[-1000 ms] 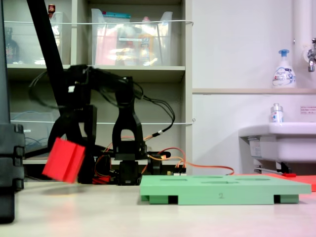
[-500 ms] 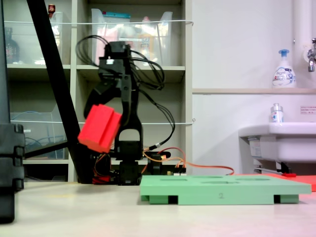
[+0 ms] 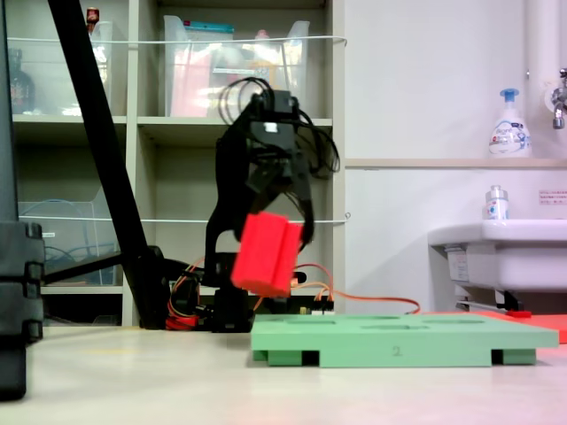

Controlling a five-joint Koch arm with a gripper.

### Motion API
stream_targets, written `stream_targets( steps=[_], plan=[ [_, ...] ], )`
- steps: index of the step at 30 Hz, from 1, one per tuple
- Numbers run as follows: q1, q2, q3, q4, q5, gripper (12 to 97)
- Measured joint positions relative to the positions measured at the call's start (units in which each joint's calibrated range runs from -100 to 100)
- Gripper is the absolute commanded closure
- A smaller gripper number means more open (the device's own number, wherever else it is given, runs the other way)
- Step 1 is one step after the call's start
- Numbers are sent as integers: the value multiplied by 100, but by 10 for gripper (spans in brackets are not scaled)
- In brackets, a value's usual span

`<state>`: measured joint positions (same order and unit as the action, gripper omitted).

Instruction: Put the cross columnar block into the corresponding hole

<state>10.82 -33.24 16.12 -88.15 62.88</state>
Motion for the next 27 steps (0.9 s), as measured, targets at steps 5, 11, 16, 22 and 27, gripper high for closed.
stream_targets(
  steps=[5,11,16,22,27],
  plan=[
    [205,999,402,773,68,834],
    [537,3858,3498,842,278,834],
    [645,5021,4527,852,342,833],
    [694,5568,4802,852,371,833],
    [694,5609,4802,852,371,834]
  ],
)
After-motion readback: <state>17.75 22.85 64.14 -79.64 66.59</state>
